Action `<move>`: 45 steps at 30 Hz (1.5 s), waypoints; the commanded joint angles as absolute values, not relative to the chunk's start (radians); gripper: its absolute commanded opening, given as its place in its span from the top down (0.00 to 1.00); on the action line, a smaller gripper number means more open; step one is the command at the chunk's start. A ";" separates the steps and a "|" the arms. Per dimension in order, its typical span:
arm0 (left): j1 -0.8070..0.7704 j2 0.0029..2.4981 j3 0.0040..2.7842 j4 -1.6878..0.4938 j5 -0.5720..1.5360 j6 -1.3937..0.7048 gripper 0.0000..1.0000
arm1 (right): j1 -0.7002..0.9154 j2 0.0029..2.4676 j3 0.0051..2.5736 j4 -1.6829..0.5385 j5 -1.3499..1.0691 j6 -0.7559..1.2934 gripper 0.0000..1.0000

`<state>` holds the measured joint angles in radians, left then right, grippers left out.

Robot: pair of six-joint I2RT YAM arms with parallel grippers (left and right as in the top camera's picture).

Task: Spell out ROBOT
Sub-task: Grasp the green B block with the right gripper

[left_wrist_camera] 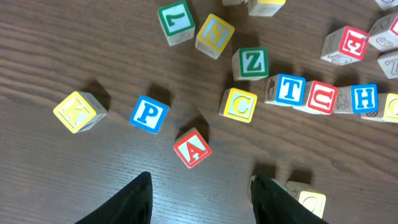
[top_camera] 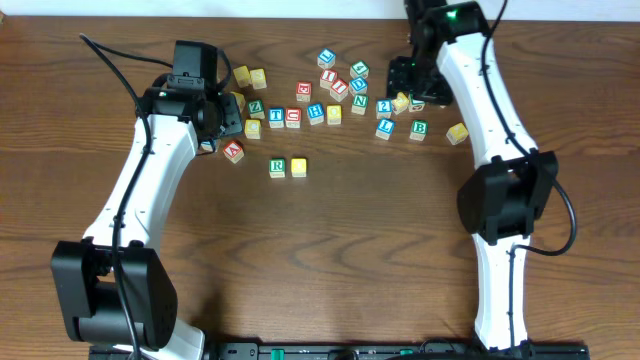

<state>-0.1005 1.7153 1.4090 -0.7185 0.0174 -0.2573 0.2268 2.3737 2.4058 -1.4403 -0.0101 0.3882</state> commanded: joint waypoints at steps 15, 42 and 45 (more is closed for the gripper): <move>-0.097 1.719 1.421 -0.781 0.014 -0.244 0.49 | 0.152 2.346 2.084 -1.285 -0.010 0.377 0.30; -0.097 1.719 1.421 -0.780 0.014 -0.244 0.48 | 0.160 2.342 1.946 -1.128 -0.064 0.358 0.81; -0.096 1.719 1.421 -0.769 0.014 -0.244 0.48 | 0.181 2.326 1.951 -1.168 -0.125 0.307 0.80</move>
<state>-0.1005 1.7153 1.4090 -0.7765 0.0174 -0.2573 0.1501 2.3608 1.9358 -1.1538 -0.0597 0.3542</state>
